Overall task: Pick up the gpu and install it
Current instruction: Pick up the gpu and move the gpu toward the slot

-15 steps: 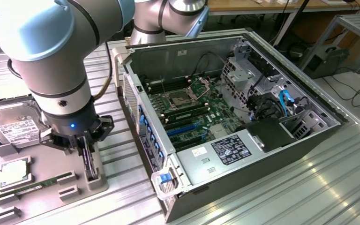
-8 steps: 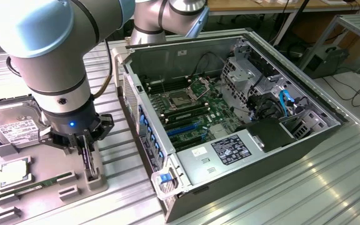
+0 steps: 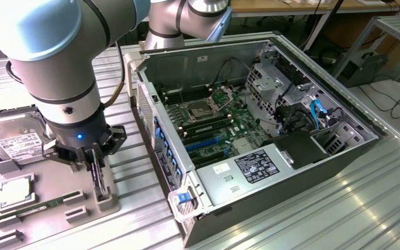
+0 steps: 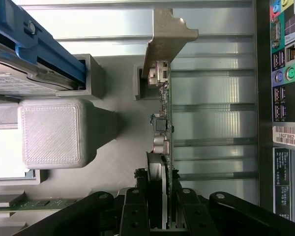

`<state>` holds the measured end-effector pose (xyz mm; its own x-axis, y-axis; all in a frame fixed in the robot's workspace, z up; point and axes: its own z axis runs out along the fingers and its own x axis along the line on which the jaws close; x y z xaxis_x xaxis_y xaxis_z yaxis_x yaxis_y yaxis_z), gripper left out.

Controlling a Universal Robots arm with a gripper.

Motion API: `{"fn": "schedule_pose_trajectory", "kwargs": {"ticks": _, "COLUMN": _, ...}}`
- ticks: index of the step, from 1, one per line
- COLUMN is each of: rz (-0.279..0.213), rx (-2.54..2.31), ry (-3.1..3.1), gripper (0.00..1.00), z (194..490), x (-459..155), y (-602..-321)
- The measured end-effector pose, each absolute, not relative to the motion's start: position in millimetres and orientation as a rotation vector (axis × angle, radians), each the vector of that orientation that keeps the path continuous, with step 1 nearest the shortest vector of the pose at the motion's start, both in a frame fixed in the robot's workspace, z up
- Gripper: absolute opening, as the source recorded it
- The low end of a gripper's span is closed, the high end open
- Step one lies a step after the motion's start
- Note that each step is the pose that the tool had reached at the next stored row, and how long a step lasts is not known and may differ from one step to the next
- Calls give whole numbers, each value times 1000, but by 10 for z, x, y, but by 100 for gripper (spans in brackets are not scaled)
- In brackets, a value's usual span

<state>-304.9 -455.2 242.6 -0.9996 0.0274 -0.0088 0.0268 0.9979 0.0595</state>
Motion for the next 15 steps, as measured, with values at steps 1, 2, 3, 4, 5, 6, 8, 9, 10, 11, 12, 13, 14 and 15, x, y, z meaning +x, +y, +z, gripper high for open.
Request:
{"fn": "schedule_pose_trajectory", "kwargs": {"ticks": 1, "rz": 93, "rx": 42, "ry": 3130, "gripper": 28, "z": 2435, "x": -3049, "y": -4552}}
{"fn": "schedule_pose_trajectory", "kwargs": {"ticks": 2, "rz": 93, "rx": 42, "ry": 3130, "gripper": 28, "z": 2440, "x": -3048, "y": -4552}}
{"fn": "schedule_pose_trajectory", "kwargs": {"ticks": 3, "rz": 93, "rx": 42, "ry": 3131, "gripper": 28, "z": 2447, "x": -3048, "y": -4552}}
{"fn": "schedule_pose_trajectory", "kwargs": {"ticks": 4, "rz": 93, "rx": 42, "ry": 3131, "gripper": 28, "z": 2455, "x": -3048, "y": -4553}}
{"fn": "schedule_pose_trajectory", "kwargs": {"ticks": 5, "rz": 93, "rx": 43, "ry": 3131, "gripper": 28, "z": 2463, "x": -3048, "y": -4552}}
{"fn": "schedule_pose_trajectory", "kwargs": {"ticks": 6, "rz": 93, "rx": 42, "ry": 3131, "gripper": 28, "z": 2470, "x": -3048, "y": -4552}}
{"fn": "schedule_pose_trajectory", "kwargs": {"ticks": 8, "rz": 93, "rx": 42, "ry": 3131, "gripper": 28, "z": 2480, "x": -3046, "y": -4552}}
{"fn": "schedule_pose_trajectory", "kwargs": {"ticks": 9, "rz": 93, "rx": 43, "ry": 3131, "gripper": 28, "z": 2490, "x": -3046, "y": -4552}}
{"fn": "schedule_pose_trajectory", "kwargs": {"ticks": 10, "rz": 93, "rx": 43, "ry": 3132, "gripper": 28, "z": 2499, "x": -3045, "y": -4552}}
{"fn": "schedule_pose_trajectory", "kwargs": {"ticks": 11, "rz": 93, "rx": 43, "ry": 3132, "gripper": 28, "z": 2511, "x": -3045, "y": -4552}}
{"fn": "schedule_pose_trajectory", "kwargs": {"ticks": 12, "rz": 93, "rx": 43, "ry": 3132, "gripper": 28, "z": 2528, "x": -3044, "y": -4552}}
{"fn": "schedule_pose_trajectory", "kwargs": {"ticks": 13, "rz": 93, "rx": 43, "ry": 3133, "gripper": 28, "z": 2537, "x": -3044, "y": -4552}}
{"fn": "schedule_pose_trajectory", "kwargs": {"ticks": 14, "rz": 93, "rx": 43, "ry": 3133, "gripper": 28, "z": 2546, "x": -3044, "y": -4552}}
{"fn": "schedule_pose_trajectory", "kwargs": {"ticks": 15, "rz": 93, "rx": 43, "ry": 3133, "gripper": 28, "z": 2553, "x": -3044, "y": -4552}}
